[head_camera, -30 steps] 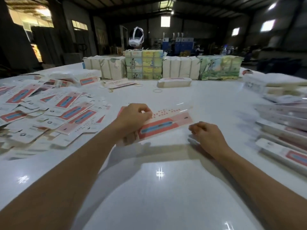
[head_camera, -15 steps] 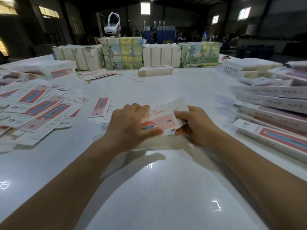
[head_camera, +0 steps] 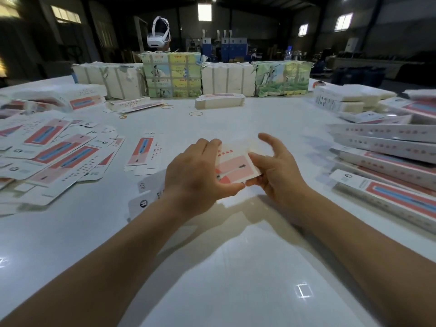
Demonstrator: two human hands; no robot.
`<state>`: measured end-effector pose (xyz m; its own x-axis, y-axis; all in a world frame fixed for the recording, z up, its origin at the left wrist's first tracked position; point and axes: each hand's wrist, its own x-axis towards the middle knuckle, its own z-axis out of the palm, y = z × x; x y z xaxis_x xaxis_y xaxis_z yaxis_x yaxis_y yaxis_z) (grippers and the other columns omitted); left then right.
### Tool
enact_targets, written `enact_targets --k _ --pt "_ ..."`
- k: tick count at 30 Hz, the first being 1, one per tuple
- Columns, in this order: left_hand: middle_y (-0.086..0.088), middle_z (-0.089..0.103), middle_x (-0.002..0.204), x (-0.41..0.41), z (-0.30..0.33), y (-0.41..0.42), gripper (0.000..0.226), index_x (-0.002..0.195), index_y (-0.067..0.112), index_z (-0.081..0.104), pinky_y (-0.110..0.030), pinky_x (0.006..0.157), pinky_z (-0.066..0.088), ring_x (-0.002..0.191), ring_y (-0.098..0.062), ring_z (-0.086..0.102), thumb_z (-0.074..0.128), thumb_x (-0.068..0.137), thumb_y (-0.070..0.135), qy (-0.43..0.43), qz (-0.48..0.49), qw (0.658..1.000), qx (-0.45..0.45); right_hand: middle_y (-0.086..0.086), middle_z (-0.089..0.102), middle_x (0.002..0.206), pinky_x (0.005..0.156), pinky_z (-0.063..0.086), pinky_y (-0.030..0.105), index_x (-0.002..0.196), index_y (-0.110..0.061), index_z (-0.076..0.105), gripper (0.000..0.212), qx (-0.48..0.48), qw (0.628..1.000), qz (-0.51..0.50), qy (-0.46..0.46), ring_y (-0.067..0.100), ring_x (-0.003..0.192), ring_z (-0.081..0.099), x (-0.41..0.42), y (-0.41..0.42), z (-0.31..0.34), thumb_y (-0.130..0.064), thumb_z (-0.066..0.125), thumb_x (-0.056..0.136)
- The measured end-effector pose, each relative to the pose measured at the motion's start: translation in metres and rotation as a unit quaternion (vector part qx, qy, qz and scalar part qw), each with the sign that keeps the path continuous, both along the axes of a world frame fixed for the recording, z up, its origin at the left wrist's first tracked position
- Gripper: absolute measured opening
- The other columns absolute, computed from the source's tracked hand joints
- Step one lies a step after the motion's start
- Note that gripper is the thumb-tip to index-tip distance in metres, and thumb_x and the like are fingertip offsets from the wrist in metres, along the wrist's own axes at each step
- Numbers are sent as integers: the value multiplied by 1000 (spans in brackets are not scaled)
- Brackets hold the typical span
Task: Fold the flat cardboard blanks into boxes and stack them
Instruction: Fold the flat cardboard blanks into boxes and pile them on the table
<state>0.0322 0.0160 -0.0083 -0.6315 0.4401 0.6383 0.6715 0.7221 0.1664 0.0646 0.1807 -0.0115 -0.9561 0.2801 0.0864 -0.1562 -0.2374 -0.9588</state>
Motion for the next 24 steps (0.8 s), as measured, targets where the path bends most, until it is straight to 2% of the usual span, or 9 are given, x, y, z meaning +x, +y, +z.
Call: enact_targets --k 1,3,5,10,14,17,19,22,24 --pt "-5 57 110 0 -1 0 86 135 13 44 -27 64 47 88 -17 52 66 69 64 4 7 1000 -1 19 69 94 45 52 28 110 -25 49 31 58 997 -34 27 27 70 72 1 0 -1 -3 59 91" --pt "-6 57 109 0 -2 1 86 134 12 45 -25 63 43 87 -17 51 66 69 64 10 21 1000 -9 19 67 87 45 52 29 92 -20 53 17 143 985 -69 71 26 66 71 2 -2 -4 -6 63 89" --pt "-6 57 107 0 -3 1 86 133 12 46 -24 61 39 84 -15 48 66 69 64 11 31 999 -17 17 67 81 45 51 29 81 -15 59 11 170 980 -61 83 24 59 68 4 -2 -5 -9 62 90" --pt "-3 56 104 -5 0 -6 86 129 17 47 -19 52 32 81 -12 44 52 65 73 -35 44 998 2 0 72 79 50 51 28 92 -21 71 32 131 990 36 44 21 59 63 7 -4 4 -13 40 99" --pt "-1 58 104 -7 -2 -9 76 125 18 50 -23 56 32 80 -11 42 64 70 67 -25 55 998 -26 6 68 74 52 53 33 85 -9 69 26 65 993 87 -43 22 61 64 6 -5 9 -17 47 96" --pt "0 62 93 -6 4 -8 56 107 20 57 -20 48 26 69 -15 45 62 73 65 -9 56 998 -8 6 65 70 54 55 34 94 -5 66 27 -4 988 113 -103 21 58 63 6 -10 7 -27 52 95" --pt "1 63 89 -7 7 -9 54 101 20 58 -22 49 32 65 -18 47 62 73 65 -14 58 998 -4 7 65 75 54 54 34 99 -5 67 28 16 989 107 -96 20 56 61 5 -9 5 -30 54 94" --pt "3 63 95 -10 5 -12 59 108 21 57 -30 57 46 71 -18 52 63 71 67 -55 40 997 -23 6 65 78 55 52 31 81 -5 68 16 150 984 85 -35 16 56 58 6 -6 1 -18 62 90" --pt "5 61 99 -12 6 -14 62 114 25 55 -36 65 53 77 -16 56 62 70 68 -113 15 993 -26 2 66 70 56 52 29 71 -8 67 17 189 979 71 8 15 56 57 6 -4 0 -12 64 87"
